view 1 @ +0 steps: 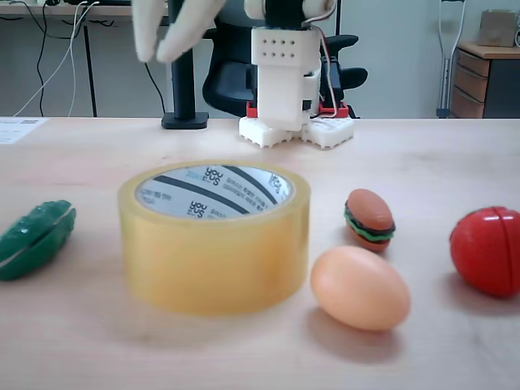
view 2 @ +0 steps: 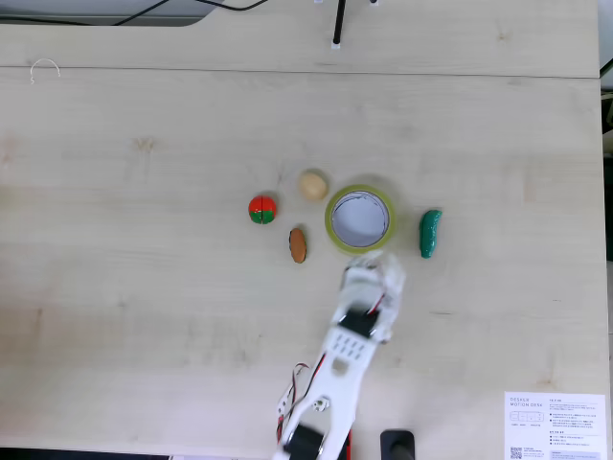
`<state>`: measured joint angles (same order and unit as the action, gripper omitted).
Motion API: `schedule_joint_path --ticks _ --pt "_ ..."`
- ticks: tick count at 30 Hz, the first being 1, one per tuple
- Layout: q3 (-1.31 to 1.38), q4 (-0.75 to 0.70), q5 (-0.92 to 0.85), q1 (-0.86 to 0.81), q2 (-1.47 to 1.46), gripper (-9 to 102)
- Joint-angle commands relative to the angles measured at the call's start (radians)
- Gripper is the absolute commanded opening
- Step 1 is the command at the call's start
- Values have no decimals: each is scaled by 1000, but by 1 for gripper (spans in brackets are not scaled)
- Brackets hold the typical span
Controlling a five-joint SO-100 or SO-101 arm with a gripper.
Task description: Grasp a cucumber and put it in the hole.
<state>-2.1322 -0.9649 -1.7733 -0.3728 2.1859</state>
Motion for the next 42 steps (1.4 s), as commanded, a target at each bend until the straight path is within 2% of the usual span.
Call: schedule_joint_path --ticks 1,13,27,29,32,37,42 --pt "206 32 -29 -44 -120 3" --pt "466 29 -55 -54 -446 5" --pt "549 32 -58 -118 -704 9" --pt "572 46 -58 -132 -735 15" --pt "572 135 -63 -144 -756 35" --pt "592 196 -63 -150 -793 50" --pt "594 232 -63 -155 -815 52"
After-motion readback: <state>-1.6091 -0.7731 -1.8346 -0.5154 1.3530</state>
